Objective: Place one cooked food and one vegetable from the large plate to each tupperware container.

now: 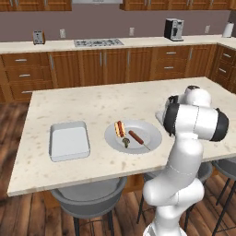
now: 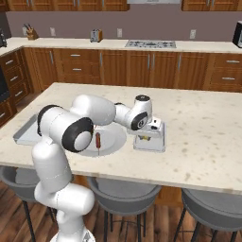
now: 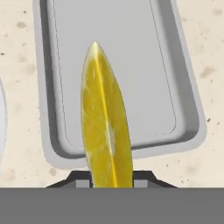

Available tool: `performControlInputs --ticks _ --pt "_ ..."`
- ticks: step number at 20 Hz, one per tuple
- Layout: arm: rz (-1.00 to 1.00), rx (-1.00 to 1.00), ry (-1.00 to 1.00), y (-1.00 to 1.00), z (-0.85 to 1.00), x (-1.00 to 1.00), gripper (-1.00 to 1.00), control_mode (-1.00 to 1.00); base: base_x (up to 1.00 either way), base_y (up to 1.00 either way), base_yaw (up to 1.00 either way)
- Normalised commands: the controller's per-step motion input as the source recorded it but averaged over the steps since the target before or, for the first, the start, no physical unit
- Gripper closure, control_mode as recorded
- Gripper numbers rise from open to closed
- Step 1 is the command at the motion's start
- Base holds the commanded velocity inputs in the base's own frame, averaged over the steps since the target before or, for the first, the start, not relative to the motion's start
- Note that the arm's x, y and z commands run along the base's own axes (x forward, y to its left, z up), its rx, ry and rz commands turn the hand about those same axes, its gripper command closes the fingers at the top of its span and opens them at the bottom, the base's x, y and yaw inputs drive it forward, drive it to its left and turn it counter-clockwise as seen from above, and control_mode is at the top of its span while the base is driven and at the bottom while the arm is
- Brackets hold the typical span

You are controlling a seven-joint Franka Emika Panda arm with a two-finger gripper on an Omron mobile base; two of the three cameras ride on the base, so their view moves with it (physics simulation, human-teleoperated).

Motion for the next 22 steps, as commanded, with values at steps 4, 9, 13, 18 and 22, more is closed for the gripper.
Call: performControlInputs --ticks 4,9,13,18,22 --pt "0.01 0.02 0.0 -0.17 -0.23 0.38 1.0 -1.0 0.0 0.0 0.0" --pt "0.04 -0.06 0.0 -0.01 -0.23 0.37 1.0 -1.0 0.0 0.0 0.0" --pt "0.01 -0.13 0.0 -0.12 -0.39 0.22 1.0 -1.0 0.0 0.0 0.0" --pt "0.0 -0.07 0.0 -0.16 -0.41 0.17 1.0 -1.0 0.0 0.0 0.0" --pt "0.0 0.0 0.0 -0.04 -0.03 0.04 1.0 -1.0 0.0 0.0 0.0"
